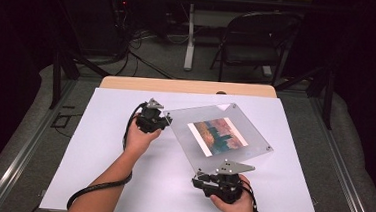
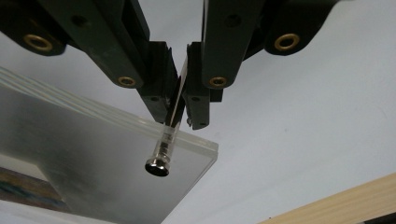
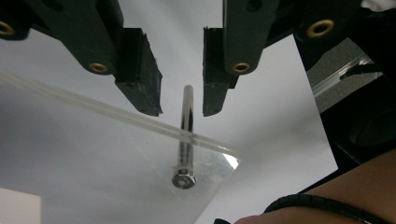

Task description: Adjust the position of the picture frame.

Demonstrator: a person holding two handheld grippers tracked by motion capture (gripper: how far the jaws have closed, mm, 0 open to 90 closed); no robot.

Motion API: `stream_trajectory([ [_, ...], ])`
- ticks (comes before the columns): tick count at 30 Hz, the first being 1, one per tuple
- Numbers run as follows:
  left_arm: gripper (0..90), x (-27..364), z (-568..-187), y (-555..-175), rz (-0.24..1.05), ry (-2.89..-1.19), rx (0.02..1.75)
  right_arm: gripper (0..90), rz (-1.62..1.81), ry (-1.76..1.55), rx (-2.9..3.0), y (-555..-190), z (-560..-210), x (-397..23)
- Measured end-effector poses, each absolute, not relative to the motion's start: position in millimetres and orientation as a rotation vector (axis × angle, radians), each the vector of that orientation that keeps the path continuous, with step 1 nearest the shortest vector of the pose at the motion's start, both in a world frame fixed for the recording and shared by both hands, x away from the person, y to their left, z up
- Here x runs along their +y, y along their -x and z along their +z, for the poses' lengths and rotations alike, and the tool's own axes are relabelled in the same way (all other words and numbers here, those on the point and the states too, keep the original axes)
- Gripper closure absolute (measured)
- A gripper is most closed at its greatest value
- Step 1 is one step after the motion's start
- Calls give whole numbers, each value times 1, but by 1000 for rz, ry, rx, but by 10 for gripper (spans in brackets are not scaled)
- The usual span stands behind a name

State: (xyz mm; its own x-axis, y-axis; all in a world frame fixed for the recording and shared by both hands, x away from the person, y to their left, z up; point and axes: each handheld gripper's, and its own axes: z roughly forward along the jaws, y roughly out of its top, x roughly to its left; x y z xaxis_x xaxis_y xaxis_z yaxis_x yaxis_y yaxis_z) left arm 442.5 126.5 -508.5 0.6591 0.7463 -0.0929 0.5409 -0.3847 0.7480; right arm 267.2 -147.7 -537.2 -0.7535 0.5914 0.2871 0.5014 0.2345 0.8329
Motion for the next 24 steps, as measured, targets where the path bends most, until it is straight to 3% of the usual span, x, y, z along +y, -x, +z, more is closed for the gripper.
stream_trajectory([
  [7, 830, 129, -514, -440, 313, -2079, 995, 845, 1552, -1013, 2427, -270, -539, -141],
  [24, 839, 154, -520, -420, 314, -2041, 966, 856, 1511, -983, 2455, -270, -537, -145],
])
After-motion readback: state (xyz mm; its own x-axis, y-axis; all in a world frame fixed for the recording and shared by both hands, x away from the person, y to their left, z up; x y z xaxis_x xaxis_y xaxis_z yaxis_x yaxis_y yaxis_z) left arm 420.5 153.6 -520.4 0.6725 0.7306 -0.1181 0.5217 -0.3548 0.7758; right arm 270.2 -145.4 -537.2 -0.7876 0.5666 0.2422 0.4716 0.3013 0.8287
